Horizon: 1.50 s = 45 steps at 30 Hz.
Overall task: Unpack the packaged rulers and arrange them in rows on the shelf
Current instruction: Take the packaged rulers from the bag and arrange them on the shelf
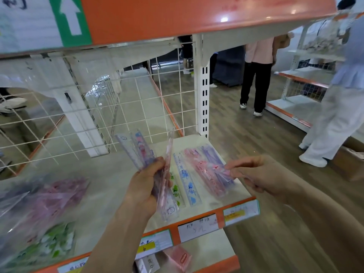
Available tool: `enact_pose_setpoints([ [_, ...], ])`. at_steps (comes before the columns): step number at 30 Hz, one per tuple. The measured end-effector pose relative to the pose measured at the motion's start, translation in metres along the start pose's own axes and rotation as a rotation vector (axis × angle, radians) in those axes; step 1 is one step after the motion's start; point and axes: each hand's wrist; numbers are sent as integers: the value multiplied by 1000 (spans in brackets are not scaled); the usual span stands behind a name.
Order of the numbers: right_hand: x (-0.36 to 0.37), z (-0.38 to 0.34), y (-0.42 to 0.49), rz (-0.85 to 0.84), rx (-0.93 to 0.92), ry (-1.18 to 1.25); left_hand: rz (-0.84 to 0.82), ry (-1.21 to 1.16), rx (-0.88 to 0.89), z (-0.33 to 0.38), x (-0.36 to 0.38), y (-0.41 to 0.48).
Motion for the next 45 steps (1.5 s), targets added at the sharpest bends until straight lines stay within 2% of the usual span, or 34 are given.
enact_pose_setpoints([
  [3, 9, -4, -3, 112, -45, -19, -13, -1, -1, 2, -1, 0],
  [7, 16, -2, 0, 142, -72, -42, -4, -8, 0, 2, -3, 0],
  [19, 17, 6, -10, -150, -90, -495, -13, -6, -9, -5, 8, -8],
  [23, 15, 0, -18, -18, -252, -642, -11, 17, -15, -10, 11, -6],
  [26, 27, -12, -17, -16, -395, -505, -50, 25, -4, -19, 19, -6],
  [29, 47, -23, -11, -21, -390, -387, -100, -13, -9, -28, 34, -10],
  [33, 58, -24, -1, 65, -315, -318, -118, -2, -6, -32, 46, -9],
  [38, 49, -25, 1, 187, -366, -675, -20, 217, 77, -33, 42, -3],
  [40, 52, -27, -2, 207, -423, -797, -38, 234, 83, -35, 43, -3],
  [45, 62, -26, -3, 223, -511, -890, -89, 272, 100, -35, 48, -9],
])
Point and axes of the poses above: each hand's wrist, its own y-axis towards the middle knuckle, its own x-axis out of the palm, z = x × y, and after that the axes turned 3 degrees about z, right-handed
